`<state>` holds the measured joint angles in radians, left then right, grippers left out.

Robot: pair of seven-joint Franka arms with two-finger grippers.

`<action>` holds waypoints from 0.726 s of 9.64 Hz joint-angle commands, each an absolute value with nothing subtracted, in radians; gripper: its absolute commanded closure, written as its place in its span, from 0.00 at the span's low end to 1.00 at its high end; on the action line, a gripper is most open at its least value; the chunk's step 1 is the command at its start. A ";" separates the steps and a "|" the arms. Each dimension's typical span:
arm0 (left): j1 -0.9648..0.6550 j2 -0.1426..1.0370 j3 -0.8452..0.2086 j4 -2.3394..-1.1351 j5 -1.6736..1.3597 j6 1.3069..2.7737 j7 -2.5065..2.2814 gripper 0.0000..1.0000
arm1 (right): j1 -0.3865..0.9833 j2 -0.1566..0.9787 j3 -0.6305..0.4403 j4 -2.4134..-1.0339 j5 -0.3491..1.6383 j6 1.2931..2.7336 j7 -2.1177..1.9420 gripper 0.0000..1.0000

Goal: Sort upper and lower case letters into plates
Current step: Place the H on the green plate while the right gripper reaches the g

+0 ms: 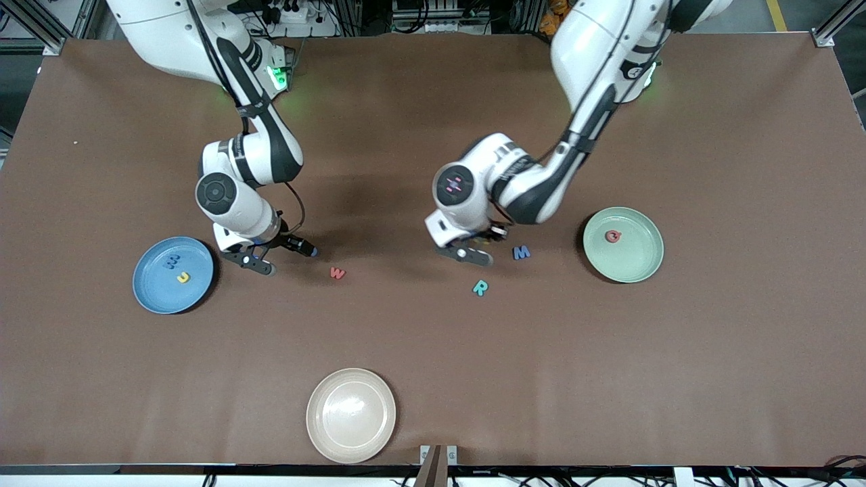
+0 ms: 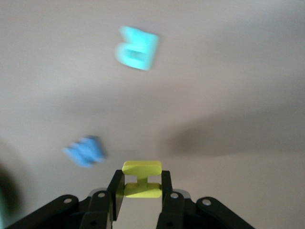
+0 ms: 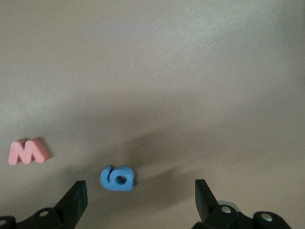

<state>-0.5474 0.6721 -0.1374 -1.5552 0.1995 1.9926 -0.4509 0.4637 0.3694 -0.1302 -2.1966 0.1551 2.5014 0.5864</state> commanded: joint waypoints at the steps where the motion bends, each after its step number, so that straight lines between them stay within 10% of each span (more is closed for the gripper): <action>1: -0.444 0.537 -0.060 -1.672 0.161 1.985 -0.225 0.82 | 0.523 0.402 -0.137 -2.185 0.179 2.519 0.591 0.00; 7: -0.230 0.238 0.093 -2.218 0.097 2.296 0.206 0.80 | 0.522 0.465 -0.138 -2.181 0.175 2.580 0.588 0.00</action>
